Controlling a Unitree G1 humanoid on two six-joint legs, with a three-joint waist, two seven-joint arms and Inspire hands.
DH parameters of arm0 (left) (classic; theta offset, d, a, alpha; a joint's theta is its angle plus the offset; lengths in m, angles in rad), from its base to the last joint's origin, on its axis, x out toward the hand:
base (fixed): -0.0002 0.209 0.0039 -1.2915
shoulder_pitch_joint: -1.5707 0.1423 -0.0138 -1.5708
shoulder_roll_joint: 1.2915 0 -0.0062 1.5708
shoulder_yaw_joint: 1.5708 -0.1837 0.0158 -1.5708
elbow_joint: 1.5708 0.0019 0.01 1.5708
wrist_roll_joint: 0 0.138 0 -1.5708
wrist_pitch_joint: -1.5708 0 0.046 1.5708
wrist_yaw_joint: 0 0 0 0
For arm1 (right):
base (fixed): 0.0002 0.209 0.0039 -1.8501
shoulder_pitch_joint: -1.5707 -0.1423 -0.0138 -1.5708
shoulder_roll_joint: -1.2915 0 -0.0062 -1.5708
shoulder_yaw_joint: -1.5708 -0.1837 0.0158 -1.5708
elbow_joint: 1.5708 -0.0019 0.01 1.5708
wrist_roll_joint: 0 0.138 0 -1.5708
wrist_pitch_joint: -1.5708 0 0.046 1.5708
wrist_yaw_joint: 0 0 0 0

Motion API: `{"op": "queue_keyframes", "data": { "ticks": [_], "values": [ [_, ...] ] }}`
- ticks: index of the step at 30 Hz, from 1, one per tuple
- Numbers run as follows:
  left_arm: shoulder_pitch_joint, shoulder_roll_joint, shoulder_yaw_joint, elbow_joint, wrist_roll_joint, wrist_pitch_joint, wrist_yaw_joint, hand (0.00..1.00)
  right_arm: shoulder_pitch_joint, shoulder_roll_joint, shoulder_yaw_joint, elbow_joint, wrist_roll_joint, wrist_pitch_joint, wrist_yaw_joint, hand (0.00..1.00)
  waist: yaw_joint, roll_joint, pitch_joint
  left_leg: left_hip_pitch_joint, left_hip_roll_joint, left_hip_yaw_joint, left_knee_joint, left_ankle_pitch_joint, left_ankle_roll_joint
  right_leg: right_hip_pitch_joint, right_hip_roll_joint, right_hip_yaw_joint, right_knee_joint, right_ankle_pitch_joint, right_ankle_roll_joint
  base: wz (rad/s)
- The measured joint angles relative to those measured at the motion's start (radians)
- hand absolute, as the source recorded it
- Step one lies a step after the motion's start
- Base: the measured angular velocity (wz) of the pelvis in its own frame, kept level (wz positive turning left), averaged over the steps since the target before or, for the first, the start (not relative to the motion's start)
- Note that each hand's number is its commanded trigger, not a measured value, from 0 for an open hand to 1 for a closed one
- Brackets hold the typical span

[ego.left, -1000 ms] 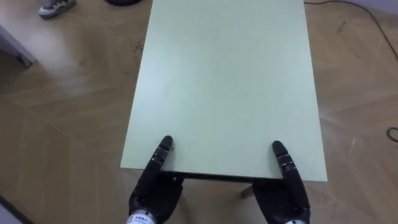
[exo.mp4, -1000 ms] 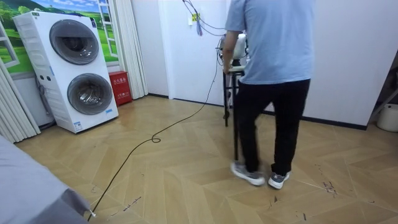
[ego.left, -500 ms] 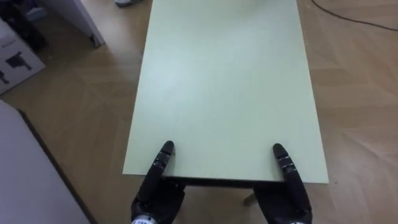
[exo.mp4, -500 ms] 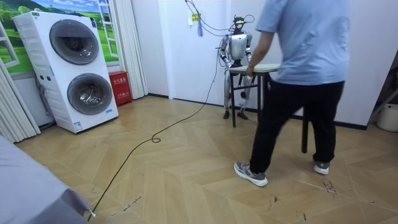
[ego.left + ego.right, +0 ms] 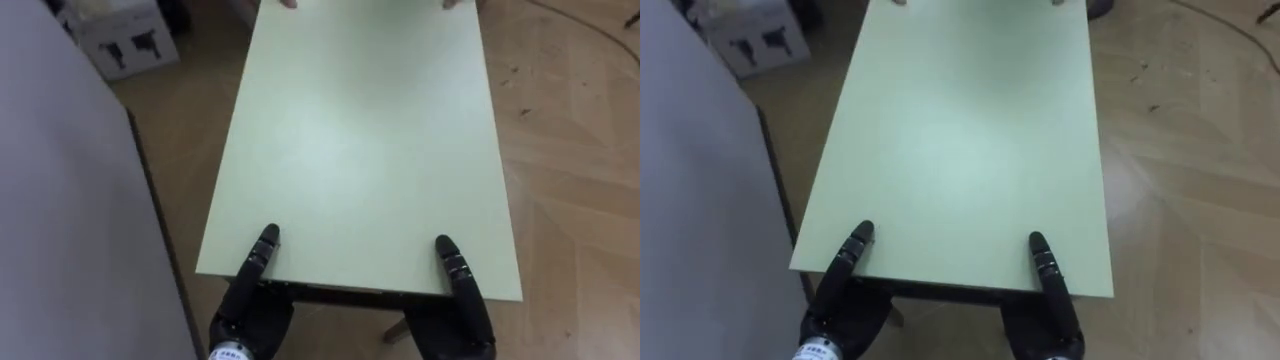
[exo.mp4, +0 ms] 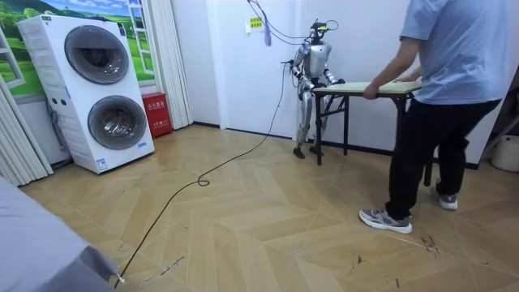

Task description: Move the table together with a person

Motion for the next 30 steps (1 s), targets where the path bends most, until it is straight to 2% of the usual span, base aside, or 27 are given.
{"op": "queue_keyframes", "data": {
  "ticks": [3,6,8,10,11,12,13,14,16,18,20,23,25,27,30],
  "values": [
    [0.006,-0.002,0.0,-0.005,-0.005,-0.011,0.0,1.0,-0.015,-0.009,0.009,0.0,0.0,-0.003,-0.003,1.0,0.032,-0.007,-0.0004,-0.001,0.003,-0.006,-0.007,0.0,-0.001,0.019,0.012,0.006,-0.029,0.016,-0.006,0.12],
    [0.006,0.001,0.0,-0.011,-0.01,-0.015,0.0,1.0,-0.021,-0.011,0.016,0.0,0.0,-0.009,-0.003,1.0,0.047,-0.009,-0.0008,-0.001,-0.001,-0.037,-0.011,0.001,-0.003,0.045,0.019,-0.01,-0.062,0.026,-0.01,0.29],
    [0.012,0.019,-0.007,-0.045,-0.008,-0.016,0.002,1.0,-0.032,-0.002,0.011,0.004,0.005,-0.01,-0.007,1.0,0.056,-0.007,-0.0004,-0.004,-0.01,-0.067,-0.011,0.008,-0.009,0.062,0.019,-0.044,-0.075,0.028,-0.013,0.43],
    [0.012,0.021,0.01,-0.045,-0.016,-0.017,0.002,1.0,-0.042,0.001,0.025,0.005,0.002,-0.01,-0.007,1.0,0.051,-0.007,-0.0004,-0.008,-0.009,-0.067,-0.011,0.012,-0.012,0.077,0.019,-0.081,-0.086,0.029,-0.016,0.5],
    [0.012,0.022,0.011,-0.046,-0.016,-0.017,0.001,1.0,-0.043,0.001,0.025,0.005,0.001,-0.01,-0.007,1.0,0.045,-0.007,-0.0005,-0.009,-0.008,-0.061,-0.012,0.014,-0.012,0.084,0.019,-0.097,-0.091,0.029,-0.016,0.76],
    [0.012,0.022,0.008,-0.049,-0.015,-0.017,0.001,1.0,-0.043,0.001,0.021,0.005,0.003,-0.01,-0.007,1.0,0.03,-0.006,-0.0009,-0.017,0.001,-0.03,-0.01,0.016,-0.009,0.095,0.019,-0.119,-0.097,0.029,-0.017,0.89],
    [0.01,0.021,0.006,-0.049,-0.015,-0.017,0.001,1.0,-0.044,0.001,0.02,0.005,0.004,-0.01,-0.007,1.0,0.015,-0.005,-0.0007,-0.025,0.019,0.026,-0.009,0.018,-0.005,0.102,0.019,-0.144,-0.098,0.027,-0.02,0.96],
    [0.011,0.021,0.006,-0.049,-0.015,-0.016,0.003,1.0,-0.043,0.001,0.02,0.005,0.004,-0.01,-0.008,1.0,0.009,-0.005,-0.0006,-0.024,0.028,0.052,-0.012,0.022,0.0,0.108,0.021,-0.148,-0.098,0.026,-0.021,0.67],
    [0.011,0.024,0.002,-0.049,-0.019,-0.015,0.012,1.0,-0.043,0.0,0.02,0.004,0.004,-0.009,-0.018,1.0,0.01,-0.002,0.0005,-0.021,0.018,0.023,-0.02,0.02,-0.006,0.106,0.024,-0.144,-0.1,0.024,-0.02,0.36],
    [0.011,0.024,-0.001,-0.049,-0.02,-0.016,0.018,1.0,-0.043,-0.001,0.02,0.004,0.004,-0.008,-0.021,1.0,0.003,-0.003,-0.0002,-0.018,0.002,-0.003,-0.045,0.041,-0.018,0.106,0.024,-0.138,-0.115,0.024,-0.02,0.41],
    [0.011,0.023,-0.003,-0.049,-0.02,-0.016,0.025,1.0,-0.047,-0.006,0.019,0.004,0.004,-0.008,-0.027,1.0,0.008,-0.002,0.0008,-0.02,-0.001,-0.011,-0.05,0.059,-0.01,0.105,0.026,-0.142,-0.114,0.025,-0.02,0.3],
    [0.011,0.015,-0.003,-0.049,-0.02,-0.017,0.039,1.0,-0.058,-0.012,0.019,0.004,0.003,-0.002,-0.042,1.0,0.027,-0.001,0.0003,-0.024,-0.001,-0.022,-0.045,0.06,-0.009,0.106,0.029,-0.152,-0.11,0.026,-0.023,0.13],
    [0.011,0.015,-0.003,-0.049,-0.021,-0.017,0.043,1.0,-0.065,-0.015,0.018,0.004,0.001,0.002,-0.05,1.0,0.028,0.0,0.0,-0.026,-0.007,-0.036,-0.042,0.061,-0.009,0.109,0.027,-0.164,-0.107,0.026,-0.023,0.22],
    [0.011,0.013,-0.003,-0.049,-0.021,-0.017,0.049,1.0,-0.071,-0.016,0.018,0.004,-0.004,0.002,-0.057,1.0,0.026,0.001,-0.0006,-0.025,-0.012,-0.053,-0.04,0.061,-0.008,0.105,0.025,-0.16,-0.087,0.024,-0.025,0.22],
    [0.011,0.007,-0.004,-0.049,-0.021,-0.017,0.062,1.0,-0.072,-0.016,0.018,0.004,-0.005,0.002,-0.07,1.0,0.027,0.002,-0.0004,-0.023,-0.014,-0.064,-0.023,0.052,0.005,0.084,0.024,-0.088,-0.032,0.009,-0.031,0.16]
  ]
}}
